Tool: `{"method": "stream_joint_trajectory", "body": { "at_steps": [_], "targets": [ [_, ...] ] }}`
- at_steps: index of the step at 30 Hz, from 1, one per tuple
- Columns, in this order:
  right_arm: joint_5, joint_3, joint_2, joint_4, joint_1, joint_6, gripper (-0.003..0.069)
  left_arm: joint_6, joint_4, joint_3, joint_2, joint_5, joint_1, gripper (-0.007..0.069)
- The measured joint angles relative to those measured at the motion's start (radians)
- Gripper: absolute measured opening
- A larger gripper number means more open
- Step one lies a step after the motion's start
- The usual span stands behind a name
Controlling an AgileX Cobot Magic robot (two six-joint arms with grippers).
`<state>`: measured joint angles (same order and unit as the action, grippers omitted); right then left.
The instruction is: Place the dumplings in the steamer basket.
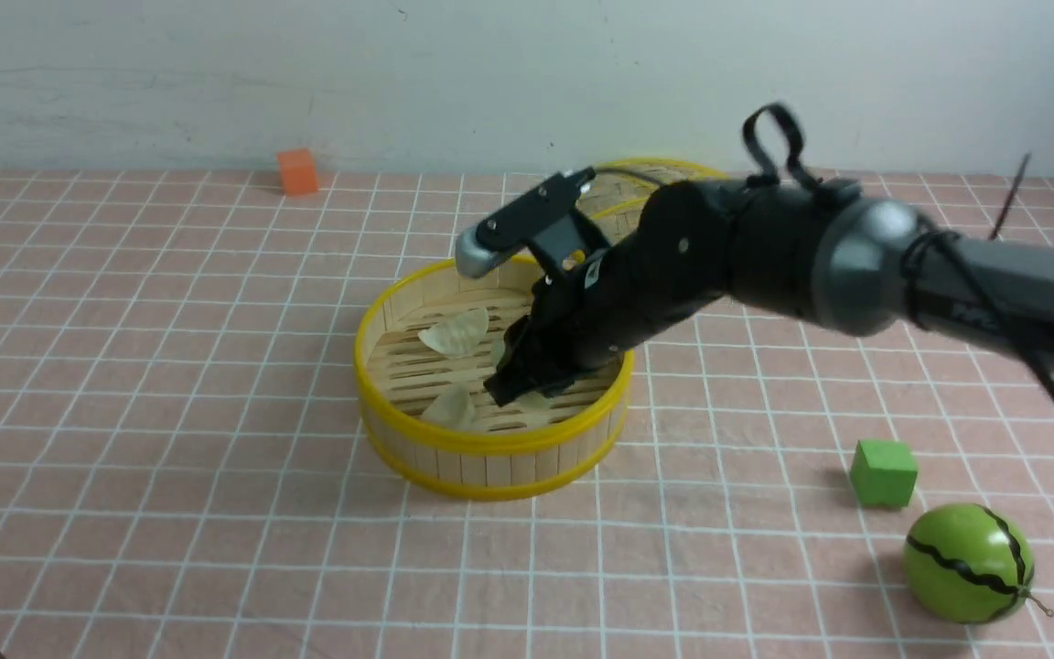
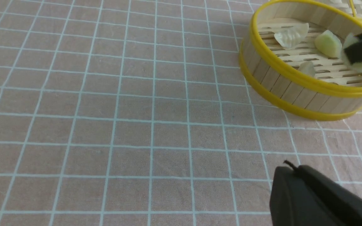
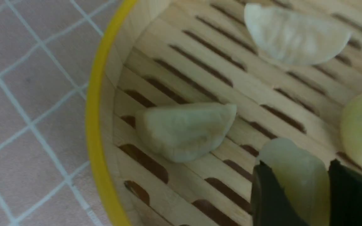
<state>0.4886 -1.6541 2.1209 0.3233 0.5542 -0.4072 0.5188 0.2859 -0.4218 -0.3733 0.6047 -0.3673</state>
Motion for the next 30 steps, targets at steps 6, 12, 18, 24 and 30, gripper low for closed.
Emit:
{"method": "stream_joint_trajectory", "body": {
  "at_steps": [6,12,18,24,30],
  "targets": [
    [-0.021,0.001,0.022,0.0,-0.002,0.008,0.0469,0.0,0.0,0.0,0.001,-0.005,0.0,-0.0013],
    [0.027,0.001,-0.142,-0.038,-0.003,0.076,0.0561,0.0,0.0,0.0,0.003,-0.021,0.0,-0.0013],
    [0.269,0.001,-0.51,-0.124,-0.003,0.137,0.0314,0.0,0.0,0.0,0.003,-0.021,0.0,-0.0013],
    [0.46,0.098,-0.788,-0.117,-0.003,0.184,-0.0003,0.0,0.0,0.0,0.003,-0.021,0.0,-0.0013],
    [0.441,0.517,-1.015,-0.13,-0.003,0.188,-0.0019,0.0,0.0,0.0,0.003,-0.021,0.0,-0.0008]
  ]
}}
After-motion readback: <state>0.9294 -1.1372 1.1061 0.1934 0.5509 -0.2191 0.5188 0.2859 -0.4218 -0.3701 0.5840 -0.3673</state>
